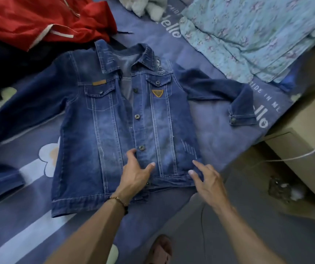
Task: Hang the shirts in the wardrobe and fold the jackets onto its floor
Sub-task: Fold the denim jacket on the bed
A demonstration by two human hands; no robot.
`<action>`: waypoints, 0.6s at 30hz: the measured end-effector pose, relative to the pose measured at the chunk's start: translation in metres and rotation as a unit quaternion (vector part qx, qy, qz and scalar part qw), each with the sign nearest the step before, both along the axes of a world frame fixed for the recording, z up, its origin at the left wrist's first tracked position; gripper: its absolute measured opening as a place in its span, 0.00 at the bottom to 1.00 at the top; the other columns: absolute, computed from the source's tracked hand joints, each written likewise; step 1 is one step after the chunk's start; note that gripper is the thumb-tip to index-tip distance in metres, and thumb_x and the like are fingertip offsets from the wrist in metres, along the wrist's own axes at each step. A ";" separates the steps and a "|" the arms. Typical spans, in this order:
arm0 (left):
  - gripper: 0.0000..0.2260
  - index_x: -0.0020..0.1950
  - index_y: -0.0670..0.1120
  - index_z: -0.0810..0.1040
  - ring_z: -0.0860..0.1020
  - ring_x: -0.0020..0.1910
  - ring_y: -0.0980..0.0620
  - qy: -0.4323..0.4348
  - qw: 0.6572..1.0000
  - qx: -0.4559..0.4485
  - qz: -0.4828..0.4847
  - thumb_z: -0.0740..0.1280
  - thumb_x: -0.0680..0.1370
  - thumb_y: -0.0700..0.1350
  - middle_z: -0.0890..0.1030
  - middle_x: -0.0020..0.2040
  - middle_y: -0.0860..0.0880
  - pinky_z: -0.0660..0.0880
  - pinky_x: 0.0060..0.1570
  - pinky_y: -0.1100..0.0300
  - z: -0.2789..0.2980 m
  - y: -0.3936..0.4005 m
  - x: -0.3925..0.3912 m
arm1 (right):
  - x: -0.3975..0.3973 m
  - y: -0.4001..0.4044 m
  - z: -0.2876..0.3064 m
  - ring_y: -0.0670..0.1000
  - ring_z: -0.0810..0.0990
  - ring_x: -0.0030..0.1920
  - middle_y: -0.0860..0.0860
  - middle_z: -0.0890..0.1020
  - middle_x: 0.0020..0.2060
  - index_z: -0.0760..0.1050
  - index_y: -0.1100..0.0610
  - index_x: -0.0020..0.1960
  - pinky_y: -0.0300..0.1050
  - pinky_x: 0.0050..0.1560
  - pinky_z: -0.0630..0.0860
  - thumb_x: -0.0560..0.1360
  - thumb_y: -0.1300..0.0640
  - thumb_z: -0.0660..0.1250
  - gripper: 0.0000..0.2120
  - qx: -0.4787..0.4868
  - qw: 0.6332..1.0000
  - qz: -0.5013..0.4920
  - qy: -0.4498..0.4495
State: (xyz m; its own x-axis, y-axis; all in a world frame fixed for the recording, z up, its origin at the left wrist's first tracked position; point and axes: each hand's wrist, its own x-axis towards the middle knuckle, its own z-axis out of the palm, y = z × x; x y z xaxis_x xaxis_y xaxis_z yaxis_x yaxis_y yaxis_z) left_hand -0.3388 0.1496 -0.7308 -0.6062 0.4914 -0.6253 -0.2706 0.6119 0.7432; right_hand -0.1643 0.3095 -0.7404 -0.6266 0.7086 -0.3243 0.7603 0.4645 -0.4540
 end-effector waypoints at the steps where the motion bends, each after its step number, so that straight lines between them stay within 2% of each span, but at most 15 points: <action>1: 0.27 0.71 0.52 0.58 0.80 0.44 0.52 0.012 1.000 0.000 0.012 0.70 0.79 0.47 0.74 0.51 0.54 0.79 0.50 0.50 -0.001 0.008 0.007 | 0.003 0.008 0.001 0.58 0.78 0.52 0.55 0.79 0.51 0.72 0.55 0.71 0.48 0.55 0.72 0.78 0.55 0.67 0.22 -0.009 1.000 0.003 0.013; 2: 0.24 0.69 0.51 0.61 0.78 0.43 0.57 0.023 0.999 -0.003 0.027 0.69 0.79 0.45 0.74 0.49 0.57 0.79 0.48 0.52 -0.001 0.007 0.010 | 0.003 0.009 0.001 0.58 0.79 0.53 0.56 0.80 0.51 0.71 0.54 0.72 0.49 0.55 0.73 0.78 0.58 0.67 0.23 -0.021 1.000 0.004 0.021; 4: 0.12 0.57 0.51 0.68 0.75 0.40 0.63 0.045 0.998 -0.024 0.029 0.69 0.79 0.44 0.74 0.45 0.60 0.77 0.42 0.61 -0.006 0.001 0.018 | 0.002 0.010 0.000 0.58 0.79 0.52 0.54 0.81 0.51 0.69 0.52 0.69 0.50 0.54 0.75 0.76 0.62 0.65 0.22 -0.053 0.996 -0.060 0.047; 5: 0.08 0.51 0.51 0.71 0.77 0.39 0.61 0.046 0.998 -0.033 0.024 0.70 0.78 0.44 0.77 0.44 0.57 0.78 0.41 0.60 -0.010 -0.003 0.024 | 0.004 0.012 0.000 0.58 0.79 0.52 0.53 0.81 0.51 0.70 0.51 0.66 0.51 0.53 0.75 0.75 0.64 0.64 0.20 -0.058 0.990 -0.108 0.065; 6: 0.06 0.48 0.50 0.73 0.79 0.40 0.58 0.041 0.998 -0.045 0.019 0.71 0.78 0.45 0.81 0.44 0.52 0.80 0.42 0.55 -0.012 -0.007 0.030 | 0.008 0.013 -0.002 0.59 0.79 0.51 0.53 0.80 0.51 0.70 0.50 0.63 0.52 0.52 0.76 0.74 0.64 0.63 0.19 -0.059 0.985 -0.145 0.073; 8: 0.09 0.46 0.46 0.75 0.81 0.41 0.48 0.055 0.994 -0.096 -0.013 0.72 0.76 0.48 0.82 0.43 0.46 0.80 0.44 0.46 -0.014 -0.008 0.038 | 0.016 0.011 -0.007 0.60 0.79 0.50 0.54 0.81 0.52 0.69 0.49 0.62 0.53 0.51 0.76 0.75 0.63 0.62 0.18 -0.080 0.984 -0.152 0.050; 10: 0.13 0.44 0.41 0.74 0.78 0.39 0.46 0.098 0.986 -0.136 -0.007 0.70 0.77 0.51 0.80 0.40 0.44 0.75 0.38 0.50 -0.014 0.000 0.036 | 0.018 0.011 -0.011 0.60 0.78 0.55 0.56 0.80 0.57 0.68 0.52 0.66 0.53 0.54 0.76 0.76 0.60 0.64 0.19 -0.083 0.989 -0.123 0.007; 12: 0.14 0.43 0.42 0.73 0.74 0.38 0.47 0.141 0.978 -0.150 0.020 0.68 0.78 0.52 0.77 0.38 0.47 0.69 0.34 0.54 -0.007 0.011 0.024 | 0.009 0.019 -0.011 0.59 0.75 0.60 0.57 0.77 0.59 0.70 0.56 0.67 0.54 0.58 0.73 0.75 0.57 0.68 0.21 -0.001 0.995 -0.097 -0.010; 14: 0.11 0.46 0.46 0.73 0.75 0.43 0.47 0.178 0.968 -0.175 0.021 0.70 0.76 0.52 0.77 0.40 0.50 0.68 0.38 0.56 -0.003 0.019 0.005 | -0.013 0.026 -0.003 0.60 0.73 0.60 0.57 0.76 0.58 0.72 0.58 0.66 0.56 0.59 0.71 0.74 0.56 0.69 0.21 0.073 0.995 -0.069 -0.008; 16: 0.12 0.51 0.50 0.72 0.75 0.46 0.47 0.191 0.962 -0.196 0.018 0.71 0.74 0.53 0.78 0.44 0.51 0.70 0.43 0.55 -0.005 0.022 -0.013 | -0.041 0.031 0.005 0.58 0.72 0.59 0.55 0.75 0.57 0.74 0.57 0.63 0.55 0.58 0.70 0.74 0.56 0.68 0.18 0.082 0.996 -0.039 0.012; 18: 0.13 0.53 0.50 0.72 0.76 0.49 0.46 0.227 0.958 -0.172 0.014 0.68 0.75 0.55 0.78 0.48 0.50 0.73 0.48 0.52 -0.005 0.025 -0.030 | -0.074 0.037 0.009 0.58 0.72 0.58 0.55 0.75 0.56 0.77 0.57 0.60 0.53 0.58 0.70 0.75 0.56 0.67 0.14 0.073 0.997 -0.011 0.036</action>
State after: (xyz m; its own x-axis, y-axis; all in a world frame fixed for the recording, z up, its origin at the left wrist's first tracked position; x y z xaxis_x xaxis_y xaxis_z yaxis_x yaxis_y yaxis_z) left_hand -0.3689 0.1748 -0.7362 -0.8641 0.2830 -0.4163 0.0133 0.8396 0.5431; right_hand -0.2378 0.3460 -0.7319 -0.6288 0.7587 -0.1704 0.7384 0.5139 -0.4367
